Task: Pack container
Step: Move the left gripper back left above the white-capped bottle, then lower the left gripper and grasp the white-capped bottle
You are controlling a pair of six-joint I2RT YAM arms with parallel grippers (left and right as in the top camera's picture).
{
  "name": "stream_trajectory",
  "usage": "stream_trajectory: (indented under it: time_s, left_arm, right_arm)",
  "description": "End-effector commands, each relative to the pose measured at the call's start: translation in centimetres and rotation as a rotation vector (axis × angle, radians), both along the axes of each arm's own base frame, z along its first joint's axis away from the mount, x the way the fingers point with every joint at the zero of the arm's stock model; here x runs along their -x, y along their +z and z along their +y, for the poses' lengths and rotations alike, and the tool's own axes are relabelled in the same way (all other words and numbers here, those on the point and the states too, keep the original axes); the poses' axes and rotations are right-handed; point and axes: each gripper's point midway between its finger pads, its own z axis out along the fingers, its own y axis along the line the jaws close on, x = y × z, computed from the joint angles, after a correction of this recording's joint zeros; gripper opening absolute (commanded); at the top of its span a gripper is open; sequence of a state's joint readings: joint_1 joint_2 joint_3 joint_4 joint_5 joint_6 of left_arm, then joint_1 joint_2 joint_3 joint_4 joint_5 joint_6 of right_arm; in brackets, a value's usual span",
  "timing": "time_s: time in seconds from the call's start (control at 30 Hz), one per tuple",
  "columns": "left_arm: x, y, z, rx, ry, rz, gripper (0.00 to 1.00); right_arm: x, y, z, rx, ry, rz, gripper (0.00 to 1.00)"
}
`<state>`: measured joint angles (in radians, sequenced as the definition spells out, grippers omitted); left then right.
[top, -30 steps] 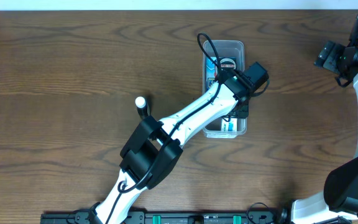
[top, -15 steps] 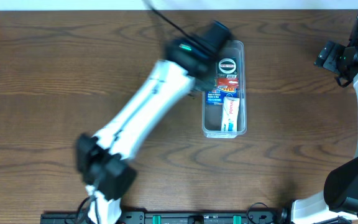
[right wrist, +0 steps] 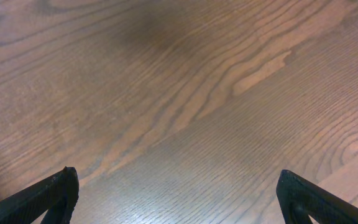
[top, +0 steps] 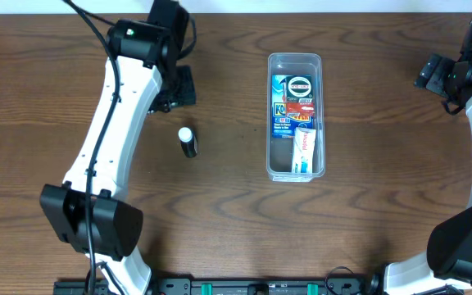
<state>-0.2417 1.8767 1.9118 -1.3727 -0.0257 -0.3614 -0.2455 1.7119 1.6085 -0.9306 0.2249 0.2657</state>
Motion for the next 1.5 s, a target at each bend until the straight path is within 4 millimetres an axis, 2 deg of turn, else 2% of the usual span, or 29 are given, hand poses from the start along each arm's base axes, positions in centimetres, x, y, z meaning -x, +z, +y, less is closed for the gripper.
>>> stream_trajectory:
  time_s: [0.0,0.23,0.33,0.87,0.9,1.37,1.47]
  left_arm:
    - [0.6,-2.2,0.2,-0.005,-0.041,0.062,0.53]
    - [1.0,-6.0,0.2,-0.011,-0.064,0.1,0.53]
    - [1.2,-7.2,-0.5,0.024,-0.095,0.111,0.53]
    - [0.8,-7.5,-0.8,0.038,-0.099,0.095,0.53]
    - [0.8,-7.5,-0.8,0.038,-0.098,0.095,0.98]
    - [1.2,-7.5,-0.7,0.037,-0.098,0.11,0.98]
    - [1.6,-7.6,-1.4,0.079,-0.103,0.126,0.98]
  right_arm:
    - [0.1,-0.4,-0.3,0.011,0.001,0.017,0.99]
    - [0.1,-0.4,-0.3,0.011,0.001,0.017,0.99]
    - [0.1,-0.4,-0.3,0.011,0.001,0.017,0.99]
    - [0.1,-0.4,-0.3,0.011,0.001,0.017,0.99]
    - [0.1,-0.4,-0.3,0.011,0.001,0.017,0.99]
    - [0.1,-0.4,-0.3,0.011,0.001,0.017,0.99]
    - [0.1,-0.4,-0.3,0.012,0.001,0.017,0.99]
